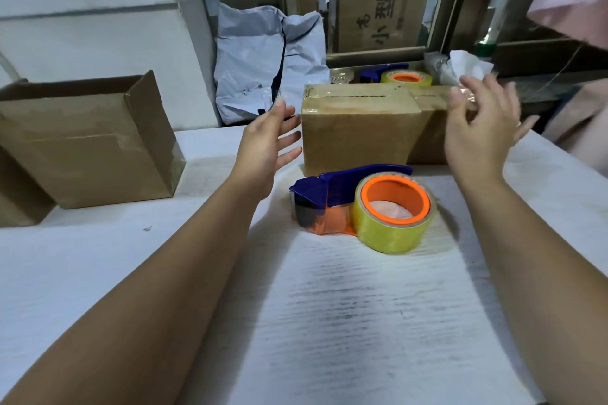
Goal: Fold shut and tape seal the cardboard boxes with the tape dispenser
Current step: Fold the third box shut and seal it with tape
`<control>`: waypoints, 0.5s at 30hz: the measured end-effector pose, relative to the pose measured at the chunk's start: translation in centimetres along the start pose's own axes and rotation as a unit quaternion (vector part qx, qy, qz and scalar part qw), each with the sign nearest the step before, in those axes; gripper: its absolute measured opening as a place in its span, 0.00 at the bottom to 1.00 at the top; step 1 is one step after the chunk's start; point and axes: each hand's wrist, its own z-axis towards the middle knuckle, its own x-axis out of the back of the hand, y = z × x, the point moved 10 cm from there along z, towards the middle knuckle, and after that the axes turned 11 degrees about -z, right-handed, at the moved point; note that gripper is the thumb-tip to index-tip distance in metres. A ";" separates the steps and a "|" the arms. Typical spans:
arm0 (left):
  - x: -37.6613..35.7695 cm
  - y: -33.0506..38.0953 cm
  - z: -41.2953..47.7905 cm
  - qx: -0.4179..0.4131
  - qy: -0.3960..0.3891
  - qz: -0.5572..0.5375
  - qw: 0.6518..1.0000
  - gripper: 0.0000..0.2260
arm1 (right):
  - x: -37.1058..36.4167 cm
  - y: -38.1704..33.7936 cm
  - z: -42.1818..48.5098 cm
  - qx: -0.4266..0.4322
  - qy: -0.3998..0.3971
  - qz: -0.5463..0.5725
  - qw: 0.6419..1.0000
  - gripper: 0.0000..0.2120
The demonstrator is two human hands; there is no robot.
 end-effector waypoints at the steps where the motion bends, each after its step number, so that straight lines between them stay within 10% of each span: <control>1: 0.2 -0.1 0.0 0.000 -0.002 0.000 1.000 0.18 | -0.6 0.3 0.0 -0.008 -0.026 -0.019 0.999 0.18; 9: 0.4 -0.9 -0.6 -0.020 -0.060 0.054 0.997 0.16 | -2.5 -0.5 -0.6 0.046 -0.073 -0.050 0.995 0.20; 15: -0.4 -1.5 -0.4 -0.029 -0.093 0.041 0.994 0.36 | -2.8 -0.7 -0.7 0.060 -0.087 -0.065 0.992 0.24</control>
